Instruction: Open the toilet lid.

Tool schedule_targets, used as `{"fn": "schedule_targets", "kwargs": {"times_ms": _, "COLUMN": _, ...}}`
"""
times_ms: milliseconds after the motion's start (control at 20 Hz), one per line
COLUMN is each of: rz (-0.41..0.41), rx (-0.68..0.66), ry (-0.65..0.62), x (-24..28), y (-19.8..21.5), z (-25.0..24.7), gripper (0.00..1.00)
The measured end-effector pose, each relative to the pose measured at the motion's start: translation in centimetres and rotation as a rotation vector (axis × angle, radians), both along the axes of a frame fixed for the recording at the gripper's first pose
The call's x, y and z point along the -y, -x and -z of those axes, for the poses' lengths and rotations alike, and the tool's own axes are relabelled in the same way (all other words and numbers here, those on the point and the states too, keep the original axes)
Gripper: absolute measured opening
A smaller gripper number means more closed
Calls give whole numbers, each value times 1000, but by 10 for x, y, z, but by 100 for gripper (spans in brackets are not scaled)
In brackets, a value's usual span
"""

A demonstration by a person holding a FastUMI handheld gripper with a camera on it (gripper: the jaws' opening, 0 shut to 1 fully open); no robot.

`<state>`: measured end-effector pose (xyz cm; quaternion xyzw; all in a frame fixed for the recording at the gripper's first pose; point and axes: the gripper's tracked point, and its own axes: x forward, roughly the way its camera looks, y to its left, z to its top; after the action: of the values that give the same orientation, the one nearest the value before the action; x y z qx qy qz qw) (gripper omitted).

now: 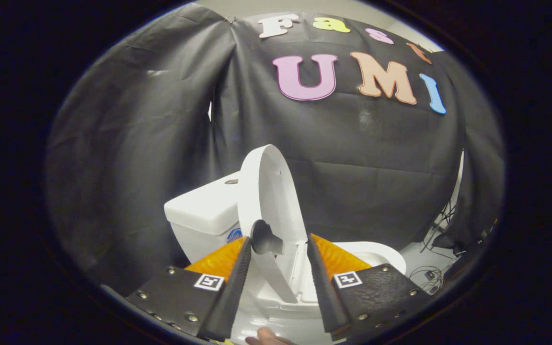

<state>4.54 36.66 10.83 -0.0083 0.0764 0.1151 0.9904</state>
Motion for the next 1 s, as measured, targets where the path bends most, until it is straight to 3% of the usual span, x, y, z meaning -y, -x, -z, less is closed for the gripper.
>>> {"fn": "schedule_targets", "kwargs": {"times_ms": 350, "rz": 14, "rx": 92, "ry": -83, "x": 78, "y": 32, "z": -30, "gripper": 72}}
{"fn": "schedule_targets", "kwargs": {"times_ms": 700, "rz": 87, "rx": 77, "ry": -113, "x": 178, "y": 53, "z": -15, "gripper": 72}}
{"fn": "schedule_targets", "kwargs": {"times_ms": 1000, "rz": 102, "rx": 117, "ry": -120, "x": 241, "y": 63, "z": 19, "gripper": 72}}
